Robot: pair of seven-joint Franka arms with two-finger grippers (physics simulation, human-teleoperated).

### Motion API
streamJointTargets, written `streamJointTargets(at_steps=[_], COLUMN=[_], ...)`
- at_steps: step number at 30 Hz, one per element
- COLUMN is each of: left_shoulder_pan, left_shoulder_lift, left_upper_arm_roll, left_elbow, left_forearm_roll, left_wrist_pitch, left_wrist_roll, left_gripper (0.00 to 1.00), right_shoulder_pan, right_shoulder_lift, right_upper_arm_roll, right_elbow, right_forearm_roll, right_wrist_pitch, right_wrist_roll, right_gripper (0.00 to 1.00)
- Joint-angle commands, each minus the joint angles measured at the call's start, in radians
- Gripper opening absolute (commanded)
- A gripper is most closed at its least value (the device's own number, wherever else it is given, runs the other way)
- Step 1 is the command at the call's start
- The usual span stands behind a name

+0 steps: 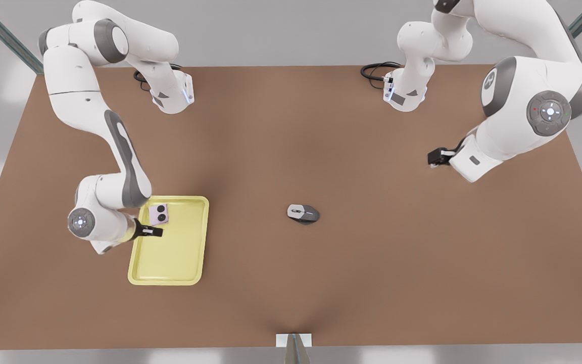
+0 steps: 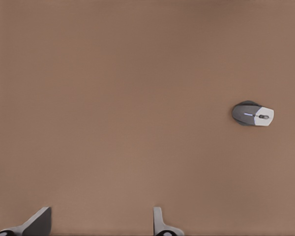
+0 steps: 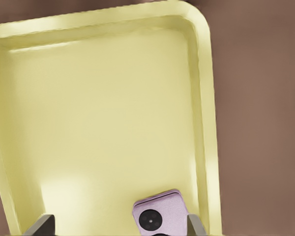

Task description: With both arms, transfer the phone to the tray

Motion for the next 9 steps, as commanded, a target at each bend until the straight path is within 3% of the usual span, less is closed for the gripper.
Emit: streamJointTargets(at_steps=[1, 2, 3, 4, 5, 7, 9], left_shoulder_pan=[0.004, 0.004, 0.003, 0.003, 0.004, 0.004, 0.004], left_shoulder_lift=[-0.014, -0.009, -0.007, -0.006, -0.003, 0.002, 0.002], left_upper_arm_roll=[0.003, 0.003, 0.003, 0.003, 0.001, 0.001, 0.001], left_elbow=[-0.01, -0.002, 0.001, 0.001, 0.001, 0.002, 0.002], left_forearm_roll=[0.012, 0.011, 0.009, 0.006, 0.004, -0.002, -0.003], left_wrist_pitch=[-0.007, -0.014, -0.016, -0.017, -0.024, -0.03, -0.031], left_wrist_roll=[0.01, 0.009, 0.004, 0.004, 0.003, 0.0, -0.003], left_gripper=[1.0, 1.0, 1.0, 1.0, 1.0, 1.0, 1.0], right_shoulder_pan=[0.003, 0.005, 0.0, 0.028, 0.078, 0.092, 0.092], right_shoulder_lift=[-0.169, -0.338, -0.412, -0.431, -0.397, -0.236, -0.228], right_upper_arm_roll=[0.007, 0.016, 0.01, -0.064, -0.122, -0.124, -0.125], right_elbow=[0.042, 0.033, 0.025, -0.007, 0.008, 0.214, 0.222], right_forearm_roll=[-0.014, -0.011, 0.021, 0.052, 0.054, 0.052, 0.054], right_wrist_pitch=[-0.236, -0.346, -0.4, -0.42, -0.442, -0.547, -0.52], right_wrist_roll=[-0.221, -0.177, -0.168, -0.171, -0.171, -0.174, -0.174], right_gripper=[1.0, 1.0, 1.0, 1.0, 1.0, 1.0, 1.0])
